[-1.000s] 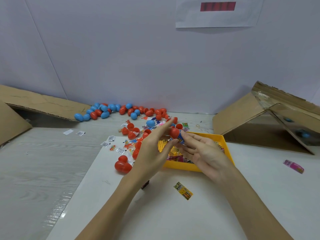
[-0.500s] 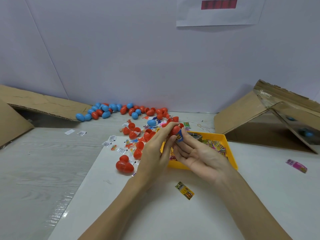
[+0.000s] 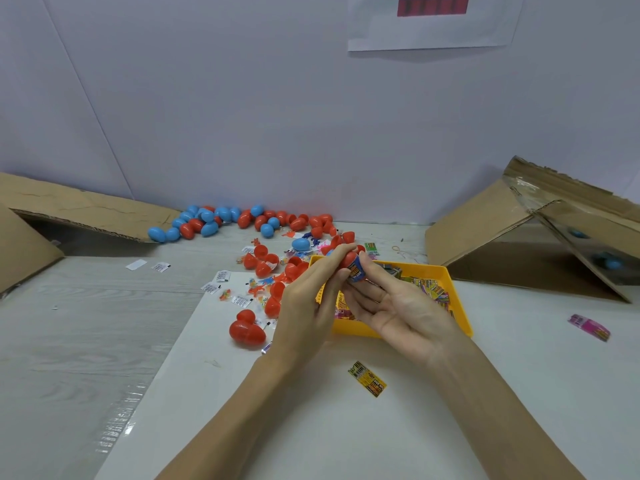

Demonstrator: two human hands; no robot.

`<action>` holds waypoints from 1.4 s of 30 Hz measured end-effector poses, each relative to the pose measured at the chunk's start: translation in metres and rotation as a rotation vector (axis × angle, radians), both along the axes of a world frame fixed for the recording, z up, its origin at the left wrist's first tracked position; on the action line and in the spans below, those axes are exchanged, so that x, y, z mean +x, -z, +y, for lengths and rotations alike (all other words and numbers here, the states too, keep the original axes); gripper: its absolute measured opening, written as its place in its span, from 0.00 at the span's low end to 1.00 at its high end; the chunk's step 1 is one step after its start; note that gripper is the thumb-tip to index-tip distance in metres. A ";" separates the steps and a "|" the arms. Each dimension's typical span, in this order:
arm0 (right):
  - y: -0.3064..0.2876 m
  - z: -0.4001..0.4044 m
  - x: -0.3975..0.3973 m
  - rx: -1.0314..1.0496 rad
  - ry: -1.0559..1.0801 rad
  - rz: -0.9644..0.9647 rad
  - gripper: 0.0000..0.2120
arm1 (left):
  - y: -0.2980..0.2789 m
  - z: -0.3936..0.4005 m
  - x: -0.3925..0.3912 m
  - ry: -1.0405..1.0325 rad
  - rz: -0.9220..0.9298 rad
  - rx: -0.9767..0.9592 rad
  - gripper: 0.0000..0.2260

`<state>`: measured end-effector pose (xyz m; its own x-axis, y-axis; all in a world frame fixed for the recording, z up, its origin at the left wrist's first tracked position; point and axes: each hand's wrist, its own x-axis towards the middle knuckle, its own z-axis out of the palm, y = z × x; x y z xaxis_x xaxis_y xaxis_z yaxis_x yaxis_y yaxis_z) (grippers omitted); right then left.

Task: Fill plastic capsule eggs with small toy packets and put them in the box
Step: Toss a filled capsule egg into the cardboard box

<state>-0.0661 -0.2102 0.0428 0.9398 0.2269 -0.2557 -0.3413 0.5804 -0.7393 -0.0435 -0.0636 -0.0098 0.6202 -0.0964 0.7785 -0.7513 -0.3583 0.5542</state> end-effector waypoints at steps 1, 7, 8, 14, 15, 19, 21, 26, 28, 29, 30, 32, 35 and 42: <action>0.000 0.001 0.000 -0.001 0.008 -0.001 0.16 | 0.000 0.000 0.000 -0.002 -0.003 0.000 0.18; 0.002 0.004 -0.002 -0.087 0.070 -0.098 0.20 | 0.000 -0.001 -0.001 -0.012 0.010 0.000 0.17; 0.003 0.004 -0.003 -0.147 0.087 -0.136 0.19 | -0.001 0.000 -0.001 -0.009 0.022 0.011 0.17; 0.012 0.002 0.000 -0.576 0.252 -0.408 0.11 | -0.009 0.001 -0.001 -0.026 0.162 0.036 0.16; 0.013 0.001 0.002 -0.617 0.259 -0.442 0.11 | -0.010 0.001 -0.002 -0.033 0.195 -0.018 0.15; 0.018 -0.001 0.004 -0.737 0.228 -0.527 0.17 | -0.011 0.002 0.000 -0.023 0.345 -0.171 0.08; 0.018 -0.003 0.006 -0.734 0.215 -0.551 0.18 | -0.013 0.004 0.001 -0.003 0.380 -0.205 0.08; 0.019 -0.003 0.012 -0.657 0.252 -0.459 0.14 | -0.017 0.008 0.003 0.015 0.346 -0.231 0.10; 0.021 -0.003 0.012 -0.691 0.217 -0.467 0.14 | -0.016 0.008 0.002 0.032 0.314 -0.202 0.12; 0.023 -0.002 0.012 -0.702 0.206 -0.471 0.14 | -0.016 0.007 0.002 0.034 0.304 -0.183 0.13; 0.024 -0.002 0.012 -0.704 0.210 -0.472 0.14 | -0.015 0.007 0.002 0.037 0.305 -0.176 0.13; 0.026 -0.003 0.013 -0.721 0.237 -0.481 0.12 | -0.016 0.005 0.001 0.053 0.351 -0.212 0.11; 0.027 -0.005 0.014 -0.836 0.245 -0.541 0.13 | -0.015 0.005 0.001 0.057 0.424 -0.270 0.09; 0.029 -0.003 0.012 -1.153 0.243 -0.647 0.15 | -0.013 0.015 0.007 0.110 0.454 -0.140 0.17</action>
<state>-0.0536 -0.2131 0.0137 0.9489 -0.0044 0.3155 0.2743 -0.4823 -0.8320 -0.0366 -0.0485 0.0035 0.8920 -0.0945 0.4420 -0.4520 -0.1889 0.8718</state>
